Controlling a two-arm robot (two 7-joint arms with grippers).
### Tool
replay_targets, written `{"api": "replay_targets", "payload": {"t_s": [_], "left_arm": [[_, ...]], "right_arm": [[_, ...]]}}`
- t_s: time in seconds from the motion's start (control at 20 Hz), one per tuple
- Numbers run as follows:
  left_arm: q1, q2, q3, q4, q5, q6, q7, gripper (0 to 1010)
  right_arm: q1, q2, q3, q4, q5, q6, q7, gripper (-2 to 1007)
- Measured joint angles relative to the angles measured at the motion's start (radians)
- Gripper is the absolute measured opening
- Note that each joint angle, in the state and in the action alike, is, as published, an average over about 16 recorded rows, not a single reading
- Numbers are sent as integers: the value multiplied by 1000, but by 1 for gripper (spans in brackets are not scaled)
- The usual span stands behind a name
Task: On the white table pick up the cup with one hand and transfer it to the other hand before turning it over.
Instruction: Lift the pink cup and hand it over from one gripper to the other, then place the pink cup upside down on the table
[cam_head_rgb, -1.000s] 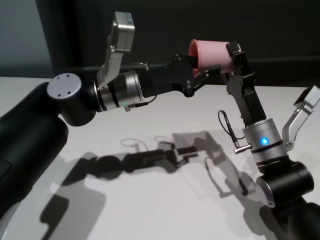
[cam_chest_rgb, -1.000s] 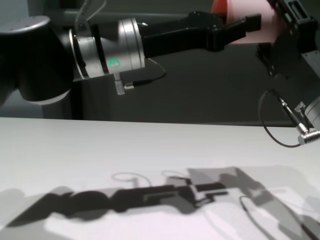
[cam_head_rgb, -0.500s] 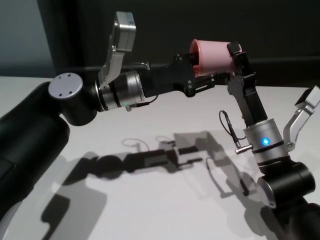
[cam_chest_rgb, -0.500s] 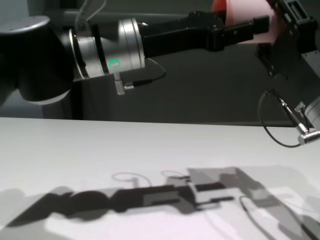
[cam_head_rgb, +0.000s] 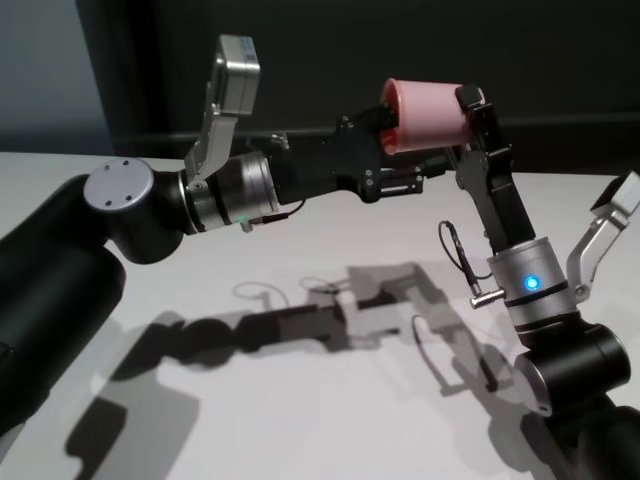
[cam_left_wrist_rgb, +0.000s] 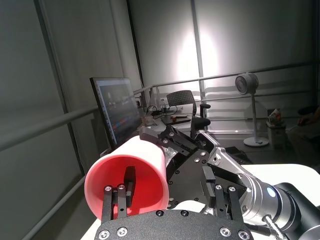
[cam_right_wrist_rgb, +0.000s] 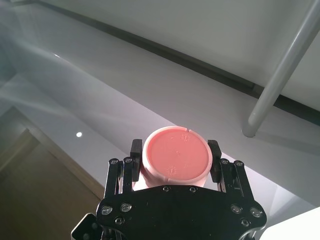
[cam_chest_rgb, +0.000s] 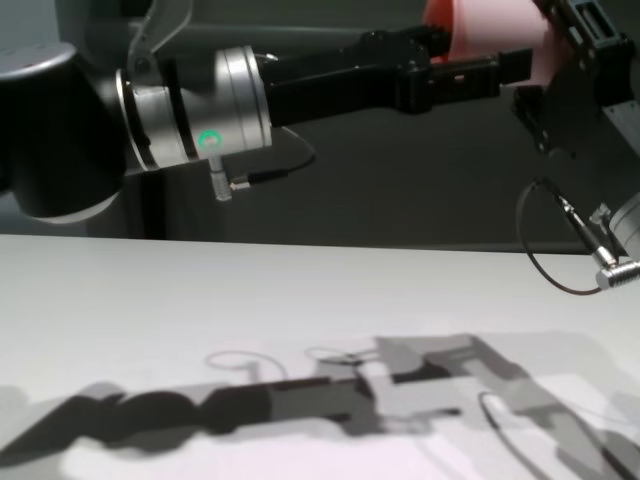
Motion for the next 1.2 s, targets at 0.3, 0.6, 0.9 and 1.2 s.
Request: {"api": "replay_targets", "payload": {"t_s": [0.3, 0.6, 0.9, 1.2], "left_arm": [[53, 49, -12, -85, -3, 17, 44, 939], [125, 108, -35, -195, -1, 44, 133, 998], [223, 164, -78, -320, 20, 79, 284, 1003], [331, 186, -134, -423, 67, 95, 479, 1003]], "right_arm": [[0, 0, 0, 0, 0, 0, 1, 756], [0, 0, 0, 0, 0, 0, 1, 756], [0, 0, 0, 0, 0, 0, 1, 756], [0, 0, 0, 0, 0, 0, 1, 756]]}}
